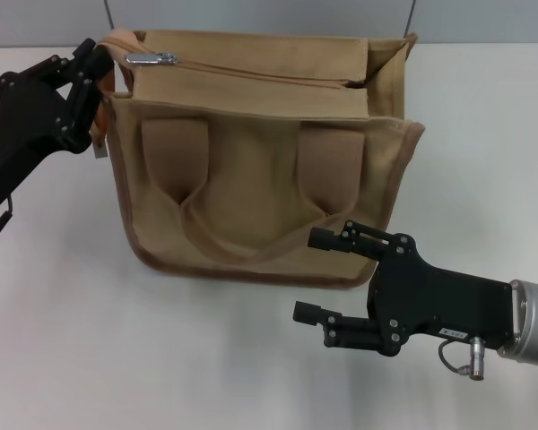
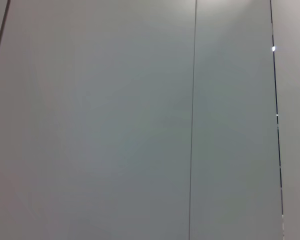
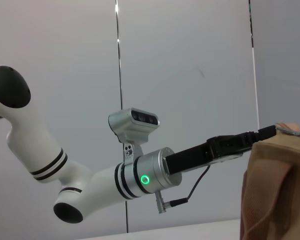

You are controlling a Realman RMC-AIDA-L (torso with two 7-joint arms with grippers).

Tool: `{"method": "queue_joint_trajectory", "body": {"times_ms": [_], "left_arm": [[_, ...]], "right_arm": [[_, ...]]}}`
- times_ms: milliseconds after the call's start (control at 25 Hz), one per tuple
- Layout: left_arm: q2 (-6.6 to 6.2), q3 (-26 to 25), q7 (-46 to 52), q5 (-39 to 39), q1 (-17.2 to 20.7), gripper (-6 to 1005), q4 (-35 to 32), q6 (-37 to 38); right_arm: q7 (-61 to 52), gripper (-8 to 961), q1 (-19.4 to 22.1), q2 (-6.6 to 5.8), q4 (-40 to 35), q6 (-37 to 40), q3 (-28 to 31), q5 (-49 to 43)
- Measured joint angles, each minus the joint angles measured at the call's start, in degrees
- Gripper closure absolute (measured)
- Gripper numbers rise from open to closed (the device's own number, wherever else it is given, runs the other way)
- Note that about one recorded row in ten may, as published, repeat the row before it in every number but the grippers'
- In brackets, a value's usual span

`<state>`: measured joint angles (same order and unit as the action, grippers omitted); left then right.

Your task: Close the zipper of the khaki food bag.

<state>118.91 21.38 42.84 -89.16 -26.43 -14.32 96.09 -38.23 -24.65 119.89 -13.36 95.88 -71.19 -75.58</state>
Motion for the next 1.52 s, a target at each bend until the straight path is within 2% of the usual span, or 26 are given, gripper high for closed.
{"method": "queue_joint_trajectory", "body": {"times_ms": [360,440,480,560,680,720,760,960,1080,1120,1280,1520], "left_arm": [[0.05,0.3,0.1,0.0,0.1,919,1.3,0.9],[0.03,0.2,0.3,0.1,0.1,919,1.6,2.4],[0.11,0.0,1.0,0.1,-0.2,919,1.7,4.3],[0.15,0.0,1.6,0.1,-0.5,919,1.7,5.1],[0.22,0.0,3.1,0.4,-1.4,918,1.8,6.5],[0.22,0.0,3.1,0.4,-1.4,918,1.8,6.5],[0.23,0.0,3.8,0.5,-2.2,918,1.8,6.7],[0.25,0.1,3.8,0.6,-3.6,917,3.3,6.8],[0.27,0.1,3.7,0.6,-4.3,920,3.9,7.6],[0.27,0.1,3.7,0.6,-4.3,921,3.9,7.6],[0.28,0.0,3.6,0.6,-4.8,922,4.3,8.8],[0.27,0.0,3.7,0.6,-5.1,922,4.3,9.4]], "right_arm": [[-1.3,164,-0.2,0.0,1.1,1.9,0.0,2.1],[-5.5,164,-0.3,0.0,2.0,4.9,0.0,6.6],[-11.8,164,-0.4,-0.01,2.4,8.3,-0.3,11.6],[-14.5,164,-0.6,-0.01,2.3,9.6,-0.5,13.2],[-25.8,164,-2.4,-0.23,1.9,11.7,0.9,16.3],[-25.8,164,-2.4,-0.23,1.9,11.7,0.9,16.3],[-30.6,164,-3.4,-0.36,1.9,11.0,1.3,18.0],[-38.7,163,-6.4,-0.46,0.7,8.2,1.4,19.5],[-43.8,163,-9.6,-0.46,-0.3,2.5,1.2,19.5],[-43.8,163,-9.6,-0.46,-0.3,2.5,1.2,19.5],[-48.0,163,-14.0,-0.21,-0.5,-2.2,0.1,19.3],[-50.1,163,-16.0,-0.11,-0.5,-3.9,-2.0,19.2]]}}
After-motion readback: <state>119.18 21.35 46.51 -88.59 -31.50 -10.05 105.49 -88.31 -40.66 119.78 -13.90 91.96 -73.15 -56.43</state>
